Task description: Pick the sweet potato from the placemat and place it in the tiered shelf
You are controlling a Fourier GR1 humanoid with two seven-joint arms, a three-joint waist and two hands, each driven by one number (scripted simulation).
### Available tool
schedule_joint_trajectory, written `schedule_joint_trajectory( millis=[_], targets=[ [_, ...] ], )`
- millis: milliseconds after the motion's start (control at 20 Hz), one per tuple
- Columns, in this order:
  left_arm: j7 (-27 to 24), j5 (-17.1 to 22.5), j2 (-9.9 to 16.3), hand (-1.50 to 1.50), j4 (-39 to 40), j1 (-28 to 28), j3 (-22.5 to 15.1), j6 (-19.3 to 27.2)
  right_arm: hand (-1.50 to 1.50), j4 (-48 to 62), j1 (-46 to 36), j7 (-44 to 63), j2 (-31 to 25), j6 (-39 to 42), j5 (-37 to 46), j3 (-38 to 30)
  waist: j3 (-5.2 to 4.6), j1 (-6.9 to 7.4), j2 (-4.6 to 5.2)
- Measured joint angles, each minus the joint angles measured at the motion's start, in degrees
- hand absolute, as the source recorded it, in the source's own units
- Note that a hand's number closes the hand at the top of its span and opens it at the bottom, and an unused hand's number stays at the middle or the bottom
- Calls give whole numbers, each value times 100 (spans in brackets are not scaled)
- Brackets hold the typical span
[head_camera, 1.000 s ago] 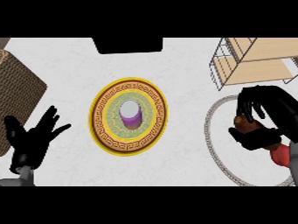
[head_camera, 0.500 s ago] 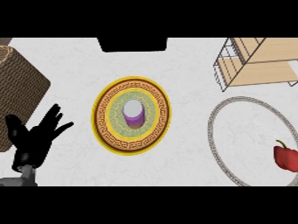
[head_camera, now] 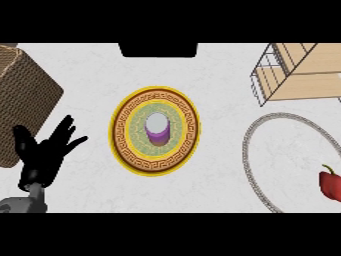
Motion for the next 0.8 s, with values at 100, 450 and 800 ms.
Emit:
schedule_joint_trajectory(
  millis=[100,450,800],
  targets=[
    [42,-5,-4,0,-82,22,-8,-33,150,527,-335,-115,-220,-20,62,-1,-4,30,10],
    [42,-121,-69,0,-17,-45,11,-62,150,2209,-1319,-877,-645,-175,586,444,1,81,27],
    [-20,-148,-97,0,118,-137,97,-147,150,3727,-1772,-2176,-839,-197,1202,932,7,118,42]
  ],
)
